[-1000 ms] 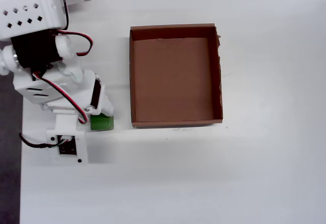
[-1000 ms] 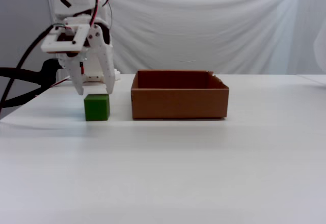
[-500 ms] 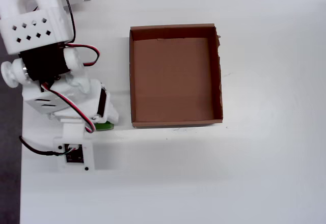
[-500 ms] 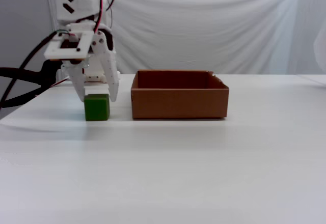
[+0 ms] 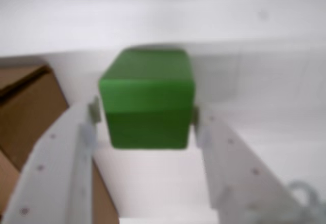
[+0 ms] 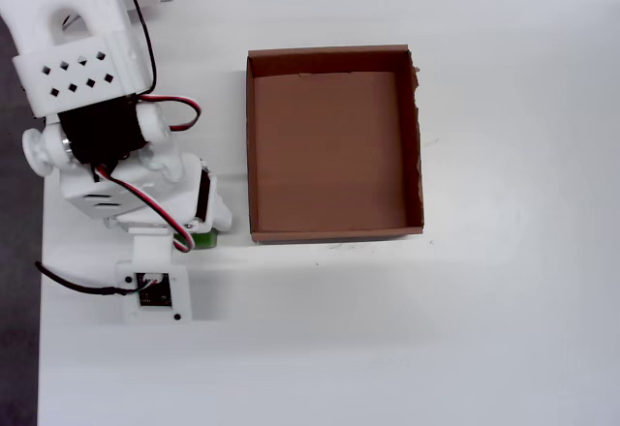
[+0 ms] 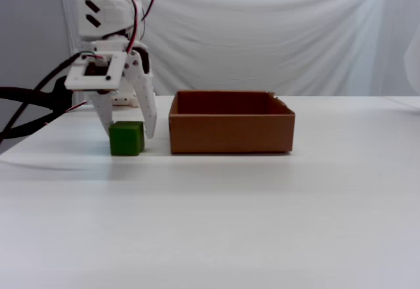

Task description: Grasp a green cube and put it in a box.

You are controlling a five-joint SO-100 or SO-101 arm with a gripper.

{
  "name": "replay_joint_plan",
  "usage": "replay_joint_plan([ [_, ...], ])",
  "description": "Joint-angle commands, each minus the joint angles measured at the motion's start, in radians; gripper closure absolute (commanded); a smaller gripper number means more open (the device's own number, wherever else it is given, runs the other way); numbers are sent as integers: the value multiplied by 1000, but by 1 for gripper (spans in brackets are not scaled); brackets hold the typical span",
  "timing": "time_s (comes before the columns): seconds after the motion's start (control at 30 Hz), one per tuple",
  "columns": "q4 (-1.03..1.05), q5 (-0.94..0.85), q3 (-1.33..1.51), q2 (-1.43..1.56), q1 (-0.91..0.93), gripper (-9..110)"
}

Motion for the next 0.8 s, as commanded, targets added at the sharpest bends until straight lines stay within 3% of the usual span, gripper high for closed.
replay_joint_plan([
  [0.0,-8,-6,-41,8,-9,79],
  [0.77,-15,-5,-41,-3,3,83],
])
